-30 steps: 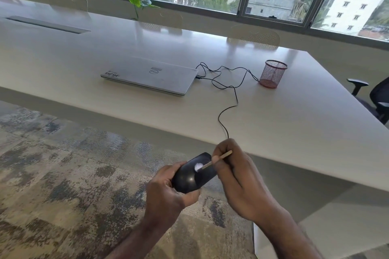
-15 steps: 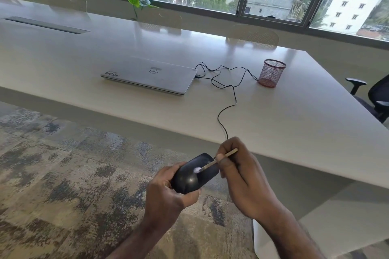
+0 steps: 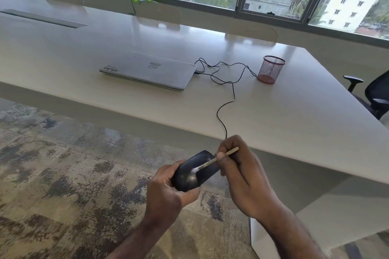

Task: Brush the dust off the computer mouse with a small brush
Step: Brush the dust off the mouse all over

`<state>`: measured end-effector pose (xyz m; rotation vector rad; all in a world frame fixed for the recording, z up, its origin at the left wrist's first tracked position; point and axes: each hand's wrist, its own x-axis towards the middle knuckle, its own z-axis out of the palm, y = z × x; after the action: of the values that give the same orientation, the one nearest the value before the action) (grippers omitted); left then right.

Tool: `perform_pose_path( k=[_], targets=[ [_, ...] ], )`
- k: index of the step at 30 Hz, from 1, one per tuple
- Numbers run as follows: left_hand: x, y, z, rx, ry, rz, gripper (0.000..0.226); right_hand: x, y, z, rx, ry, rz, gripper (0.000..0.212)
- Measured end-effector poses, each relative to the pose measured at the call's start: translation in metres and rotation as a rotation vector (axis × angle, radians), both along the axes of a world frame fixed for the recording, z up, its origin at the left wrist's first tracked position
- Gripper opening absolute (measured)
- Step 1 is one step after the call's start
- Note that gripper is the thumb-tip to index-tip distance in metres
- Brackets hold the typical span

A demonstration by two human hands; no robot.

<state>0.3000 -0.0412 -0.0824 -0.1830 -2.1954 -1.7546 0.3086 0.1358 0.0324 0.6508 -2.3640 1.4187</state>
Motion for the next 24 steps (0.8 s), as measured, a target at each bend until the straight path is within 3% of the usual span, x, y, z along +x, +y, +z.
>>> perform_pose_path(
  k=[5, 10, 16, 19, 24],
  targets=[
    [0.001, 0.0, 0.001, 0.001, -0.01, -0.004, 0.059, -0.008, 0.014, 0.006, 0.026, 0.074, -0.097, 0.008],
    [-0.003, 0.002, 0.0, 0.004, 0.004, -0.007, 0.061, -0.003, 0.005, -0.003, 0.102, 0.016, -0.007, 0.011],
    [-0.005, 0.004, -0.001, 0.011, 0.002, 0.004, 0.061, -0.005, 0.014, 0.001, -0.011, 0.031, -0.048, 0.008],
    [-0.006, 0.005, -0.002, -0.007, 0.004, 0.005, 0.064, -0.011, 0.023, 0.003, 0.032, 0.059, -0.093, 0.008],
    [-0.009, 0.008, -0.004, 0.024, -0.022, -0.016, 0.064, -0.005, 0.012, -0.007, 0.031, -0.014, 0.01, 0.008]
  ],
)
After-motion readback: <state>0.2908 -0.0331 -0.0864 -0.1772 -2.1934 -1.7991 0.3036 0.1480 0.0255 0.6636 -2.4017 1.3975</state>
